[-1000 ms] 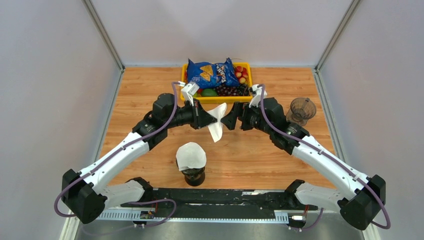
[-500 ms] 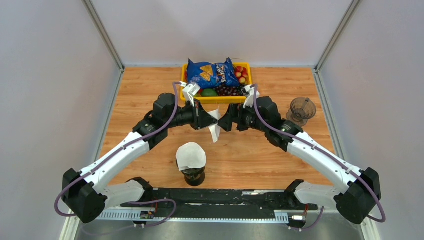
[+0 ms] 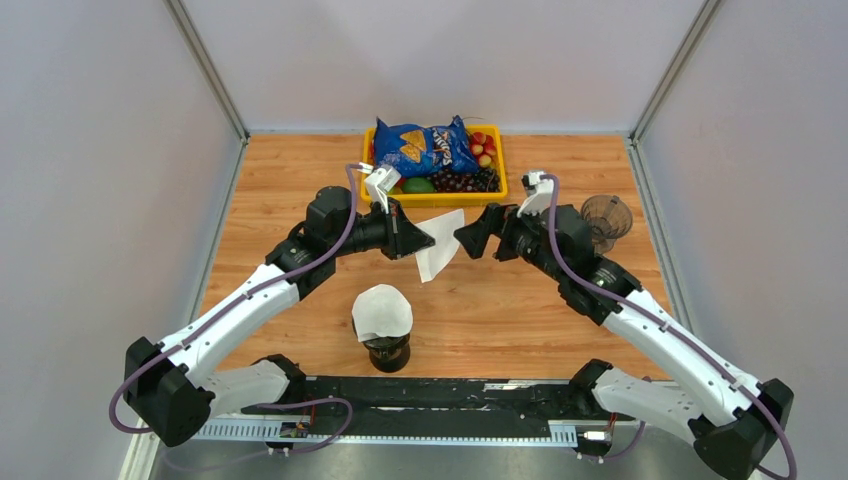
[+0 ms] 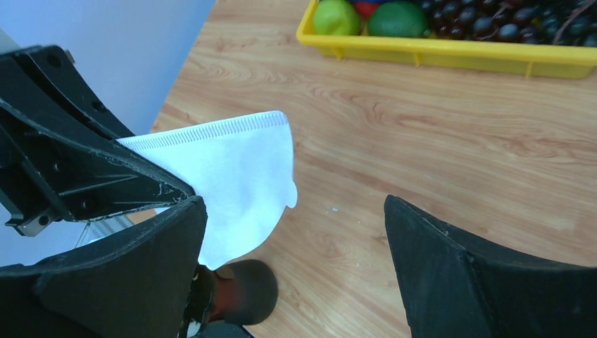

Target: Place the coffee filter in the dripper

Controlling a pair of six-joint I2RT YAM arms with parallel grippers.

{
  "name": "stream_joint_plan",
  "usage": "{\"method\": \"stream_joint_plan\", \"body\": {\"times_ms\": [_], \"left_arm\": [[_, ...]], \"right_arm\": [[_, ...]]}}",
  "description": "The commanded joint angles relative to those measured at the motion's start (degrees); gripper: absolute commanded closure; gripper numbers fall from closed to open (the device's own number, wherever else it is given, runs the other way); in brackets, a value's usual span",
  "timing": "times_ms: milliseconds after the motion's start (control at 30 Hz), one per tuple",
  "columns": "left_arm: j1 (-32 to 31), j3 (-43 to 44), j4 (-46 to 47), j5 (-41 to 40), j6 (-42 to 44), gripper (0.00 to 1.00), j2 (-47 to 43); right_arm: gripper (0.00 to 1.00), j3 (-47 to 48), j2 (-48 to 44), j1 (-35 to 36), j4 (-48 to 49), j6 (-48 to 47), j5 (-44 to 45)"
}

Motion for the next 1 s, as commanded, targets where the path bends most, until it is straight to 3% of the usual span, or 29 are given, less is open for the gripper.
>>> {"method": "stream_joint_plan", "body": {"times_ms": [0,200,967], "left_arm": [[-0.2,0.8,0.3,-0.6,1.6,1.00,-1.5],[-0.2,0.6,0.1,-0.5,1.8,1.00,-1.6],[-0.2,0.6,1.6,4.3,2.3,1.00,-1.2]], "right_arm": [[0.00,-0.7,-2.8,-0.5,-2.1,-0.5,7.6],[0.00,-1.0,-3.5,-1.6,-4.6,-1.3,9.8],[0.00,0.2,1.3,-2.0,-4.7,-4.0,4.8]]}}
